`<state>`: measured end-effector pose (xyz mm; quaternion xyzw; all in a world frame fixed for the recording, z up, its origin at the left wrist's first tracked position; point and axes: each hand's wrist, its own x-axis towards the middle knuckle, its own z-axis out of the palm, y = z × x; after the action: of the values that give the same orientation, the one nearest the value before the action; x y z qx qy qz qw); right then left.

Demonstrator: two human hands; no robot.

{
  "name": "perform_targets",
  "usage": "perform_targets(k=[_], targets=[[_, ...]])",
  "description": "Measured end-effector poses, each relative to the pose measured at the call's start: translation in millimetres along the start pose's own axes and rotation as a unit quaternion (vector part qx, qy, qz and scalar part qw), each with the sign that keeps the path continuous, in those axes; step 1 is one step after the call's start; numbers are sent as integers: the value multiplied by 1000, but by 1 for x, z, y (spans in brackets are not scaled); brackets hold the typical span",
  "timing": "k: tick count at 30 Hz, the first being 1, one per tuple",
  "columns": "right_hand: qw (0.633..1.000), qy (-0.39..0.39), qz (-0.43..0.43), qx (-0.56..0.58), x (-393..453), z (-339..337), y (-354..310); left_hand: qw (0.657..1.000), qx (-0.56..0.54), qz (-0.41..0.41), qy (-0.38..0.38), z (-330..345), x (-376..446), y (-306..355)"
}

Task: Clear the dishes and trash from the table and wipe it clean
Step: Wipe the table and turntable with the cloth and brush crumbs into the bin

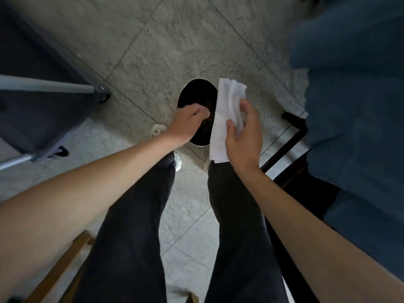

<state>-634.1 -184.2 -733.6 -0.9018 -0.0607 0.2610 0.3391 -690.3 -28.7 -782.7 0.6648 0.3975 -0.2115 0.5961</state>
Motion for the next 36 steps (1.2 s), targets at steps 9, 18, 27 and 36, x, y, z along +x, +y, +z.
perform_targets(k=[9,18,27,36], targets=[[991,45,-49,115,-74,-118,-157,983,-181,27,-8,-56,-189,163],[897,-293,-28,330,-95,-254,-236,971,-189,144,14,-89,-309,267],[872,-366,-54,321,-59,-280,-287,950,-244,150,122,-109,-321,301],[883,-366,-66,287,5,-219,-378,877,-431,91,193,-189,-270,295]])
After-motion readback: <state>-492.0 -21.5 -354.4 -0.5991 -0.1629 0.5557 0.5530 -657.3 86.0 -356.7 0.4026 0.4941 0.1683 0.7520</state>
